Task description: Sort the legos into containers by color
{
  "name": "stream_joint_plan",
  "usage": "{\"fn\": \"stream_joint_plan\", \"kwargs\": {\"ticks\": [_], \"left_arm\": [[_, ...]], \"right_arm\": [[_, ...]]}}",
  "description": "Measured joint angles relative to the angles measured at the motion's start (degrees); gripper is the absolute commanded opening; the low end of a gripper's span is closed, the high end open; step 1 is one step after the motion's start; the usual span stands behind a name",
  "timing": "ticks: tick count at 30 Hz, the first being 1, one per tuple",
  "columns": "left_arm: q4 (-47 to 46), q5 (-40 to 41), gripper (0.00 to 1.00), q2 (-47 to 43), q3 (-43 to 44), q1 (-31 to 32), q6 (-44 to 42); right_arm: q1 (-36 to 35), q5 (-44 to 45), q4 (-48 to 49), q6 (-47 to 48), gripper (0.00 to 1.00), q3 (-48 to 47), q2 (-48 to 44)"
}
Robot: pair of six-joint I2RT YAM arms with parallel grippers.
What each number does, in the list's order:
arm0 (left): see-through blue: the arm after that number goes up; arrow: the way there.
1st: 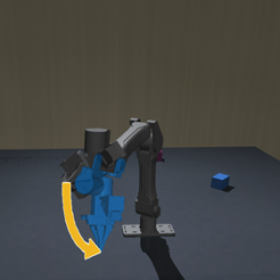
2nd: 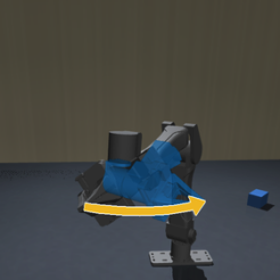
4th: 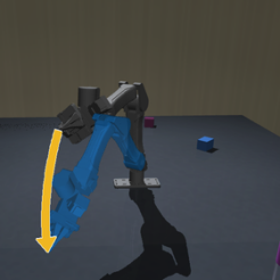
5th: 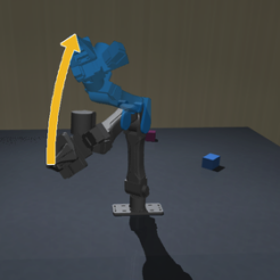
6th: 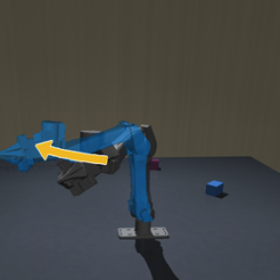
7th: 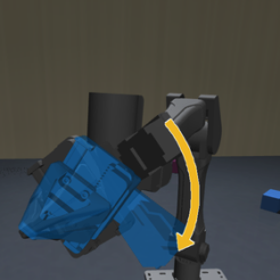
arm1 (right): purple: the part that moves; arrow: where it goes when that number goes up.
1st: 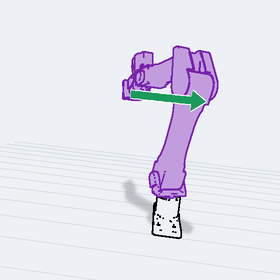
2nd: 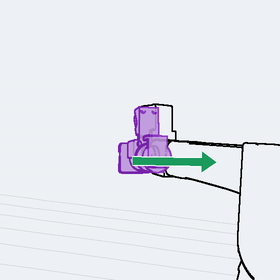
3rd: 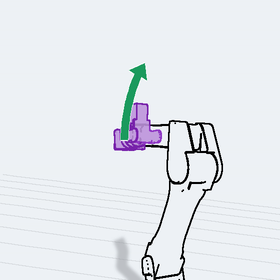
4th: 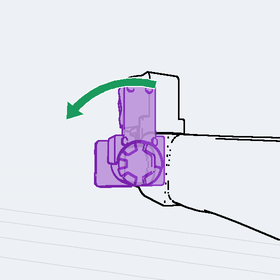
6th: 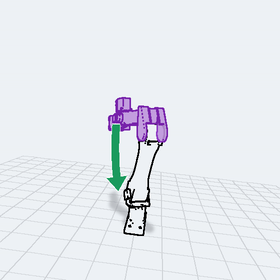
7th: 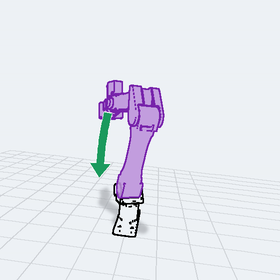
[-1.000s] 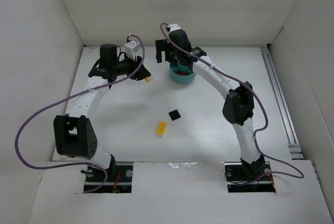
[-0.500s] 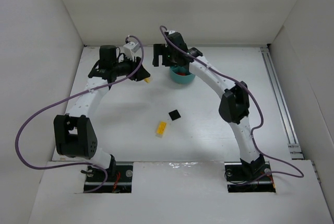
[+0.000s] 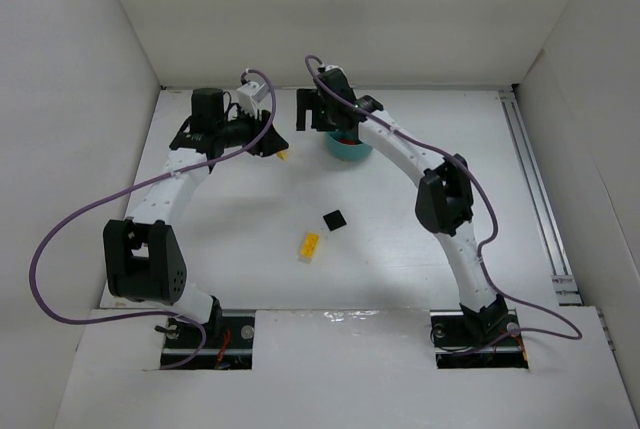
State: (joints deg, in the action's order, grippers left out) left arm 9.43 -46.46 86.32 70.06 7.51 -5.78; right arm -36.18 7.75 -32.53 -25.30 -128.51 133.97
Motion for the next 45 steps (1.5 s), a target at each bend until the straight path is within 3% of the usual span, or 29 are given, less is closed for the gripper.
{"fn": "stream_joint_plan", "kwargs": {"ticks": [17, 31, 45], "left_arm": [[-0.1, 0.0, 0.0, 0.0, -0.3, 0.0, 0.1], [-0.6, -0.5, 0.0, 0.0, -0.3, 0.0, 0.2], [-0.7, -1.4, 0.0, 0.0, -0.3, 0.0, 0.4]], "right_arm": [[0.0, 0.3, 0.7, 0.2, 0.99, 1.9, 2.6], [0.0, -1.2, 2.8, 3.8, 0.99, 17.9, -8.1], [0.8, -2.3, 3.5, 7.6, 0.99, 22.6, -12.9]]}}
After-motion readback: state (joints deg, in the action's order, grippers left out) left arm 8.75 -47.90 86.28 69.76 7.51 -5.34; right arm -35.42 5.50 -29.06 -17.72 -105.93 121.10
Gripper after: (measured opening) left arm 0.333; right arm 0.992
